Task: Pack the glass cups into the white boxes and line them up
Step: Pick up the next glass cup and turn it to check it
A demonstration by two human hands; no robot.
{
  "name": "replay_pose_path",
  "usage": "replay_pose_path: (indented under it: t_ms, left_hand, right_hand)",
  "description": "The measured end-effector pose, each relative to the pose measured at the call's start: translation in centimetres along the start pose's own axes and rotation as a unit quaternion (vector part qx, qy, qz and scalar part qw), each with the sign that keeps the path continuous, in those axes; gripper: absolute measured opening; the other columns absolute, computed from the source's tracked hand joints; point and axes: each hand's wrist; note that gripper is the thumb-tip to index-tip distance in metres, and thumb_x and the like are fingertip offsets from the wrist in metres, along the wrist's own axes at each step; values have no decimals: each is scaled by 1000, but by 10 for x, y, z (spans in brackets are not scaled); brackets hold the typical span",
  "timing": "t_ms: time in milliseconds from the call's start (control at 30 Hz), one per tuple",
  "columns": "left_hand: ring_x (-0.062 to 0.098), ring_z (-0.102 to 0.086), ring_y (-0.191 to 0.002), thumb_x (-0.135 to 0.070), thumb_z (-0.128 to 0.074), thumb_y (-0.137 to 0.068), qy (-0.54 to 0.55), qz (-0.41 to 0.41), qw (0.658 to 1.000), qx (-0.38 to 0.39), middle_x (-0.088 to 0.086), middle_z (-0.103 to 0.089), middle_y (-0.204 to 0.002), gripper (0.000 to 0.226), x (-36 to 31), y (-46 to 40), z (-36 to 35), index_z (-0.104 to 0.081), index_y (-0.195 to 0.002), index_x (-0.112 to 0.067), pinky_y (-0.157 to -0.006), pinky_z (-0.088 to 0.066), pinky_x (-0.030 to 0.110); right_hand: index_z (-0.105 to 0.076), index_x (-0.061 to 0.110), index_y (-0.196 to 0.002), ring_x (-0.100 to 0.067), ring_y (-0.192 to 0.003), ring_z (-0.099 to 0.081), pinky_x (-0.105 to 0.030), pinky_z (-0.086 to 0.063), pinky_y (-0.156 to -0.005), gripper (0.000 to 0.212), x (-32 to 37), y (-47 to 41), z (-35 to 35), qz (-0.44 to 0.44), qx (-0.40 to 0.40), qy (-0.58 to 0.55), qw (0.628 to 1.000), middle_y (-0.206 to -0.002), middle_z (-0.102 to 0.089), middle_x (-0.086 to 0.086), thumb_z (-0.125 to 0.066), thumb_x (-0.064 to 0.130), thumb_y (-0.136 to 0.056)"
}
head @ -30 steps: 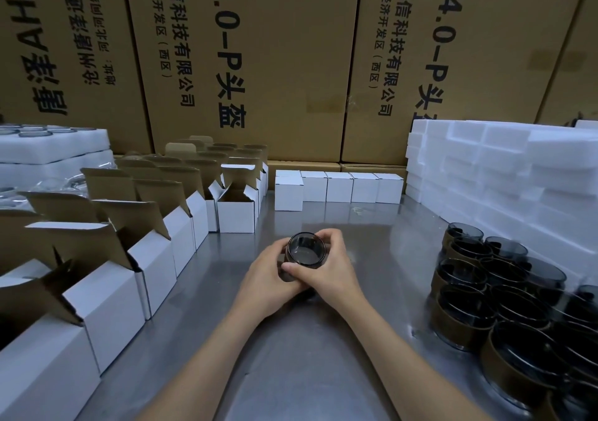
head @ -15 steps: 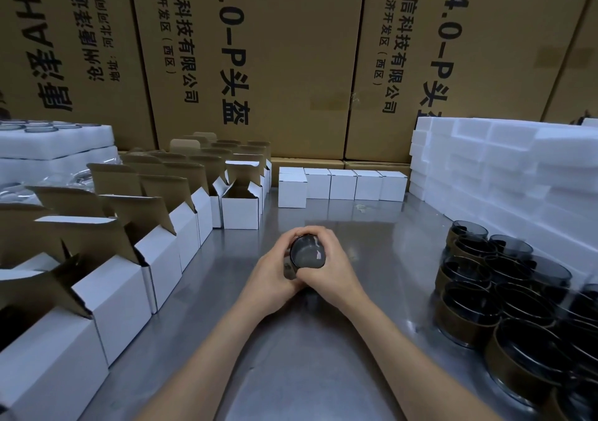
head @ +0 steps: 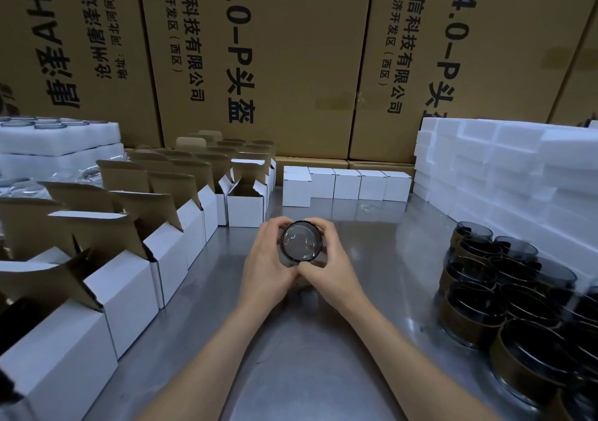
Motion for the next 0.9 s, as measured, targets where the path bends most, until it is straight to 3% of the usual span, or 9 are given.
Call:
replay_pose_path:
  t_ms: [133, 333, 467, 533, 600, 700, 800, 833, 900]
  left_hand:
    - [6, -51, -86, -21, -76, -66, -44, -8, 999, -7, -17, -46, -105, 61, 1, 1, 0, -33, -101, -47, -70, -52, 37]
    - [13, -51, -83, -30, -80, -67, -78, -13, 997, -1, -14, -38, -105, 64, 2, 0, -2, -27, -101, -43, -65, -53, 39]
    - [15, -53, -84, -30, -79, -67, -74, -15, 997, 11, -13, -39, -106, 64, 4, -1, -2, -26, -100, -44, -62, -50, 35]
    - [16, -55, -89, -29, -79, -65, -57, -11, 998, 25, -14, -41, -109, 65, 4, -1, -2, -28, -103, -44, -68, -51, 38]
    - [13, -56, -96, -27, -81, -64, -22, -1, 998, 51, -12, -46, -113, 67, 5, -2, -3, -35, -109, -42, -78, -53, 40]
    - [11, -59, -98, -34, -86, -64, 26, 16, 997, 69, -7, -54, -114, 66, 7, -3, -4, -49, -118, -31, -84, -55, 36]
    - [11, -60, -101, -49, -80, -67, 36, 29, 997, 56, -6, -60, -114, 69, 8, -4, -4, -52, -127, -31, -85, -54, 33]
    - [12, -60, -104, -52, -78, -67, 45, 34, 997, 54, -6, -60, -115, 70, 7, -4, -4, -51, -129, -32, -87, -53, 33]
    - [13, -61, -103, -52, -79, -67, 62, 36, 995, 64, -12, -61, -115, 72, 6, -4, -3, -49, -130, -36, -88, -53, 30]
  right_hand:
    - [-49, 36, -118, -5, -111, -53, -33, -50, -91, 60, 1, 3, 0, 16, 4, 28, 999, -116, -55, 17, -53, 14, -62]
    - [-48, 39, -123, -2, -118, -48, -37, -48, -96, 66, -1, 2, 0, 10, 8, 40, 999, -125, -51, 21, -48, 13, -62]
    - [-48, 39, -122, 0, -115, -50, -30, -47, -96, 66, -3, 1, 0, 3, 11, 32, 999, -121, -54, 22, -47, 14, -61]
    - [-48, 41, -117, 1, -107, -53, -21, -46, -90, 64, -4, -1, 2, -11, 4, 12, 1000, -113, -56, 24, -48, 14, -60]
    - [-49, 38, -115, 1, -102, -56, -17, -46, -85, 61, -4, -2, 4, -35, -13, -34, 999, -109, -59, 21, -50, 14, -59]
    - [-54, 24, -115, -14, -102, -61, -31, -53, -83, 53, -4, -5, 7, -100, -30, -138, 985, -109, -64, 2, -54, 15, -63]
    - [-59, 20, -107, -14, -83, -65, -22, -52, -59, 23, 0, -7, 12, -161, -27, -205, 965, -97, -67, -2, -62, 16, -84]
    - [-60, 19, -107, -13, -79, -65, -21, -50, -57, 16, 1, -8, 13, -172, -27, -211, 962, -96, -67, -2, -60, 19, -90]
    - [-61, 19, -108, -14, -81, -66, -30, -52, -67, 18, 2, -9, 12, -183, -37, -208, 960, -96, -67, -2, -56, 29, -94]
Point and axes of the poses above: each hand's wrist, its own y-axis away from the middle knuckle, its own z-axis out of the back of the hand, x = y × z
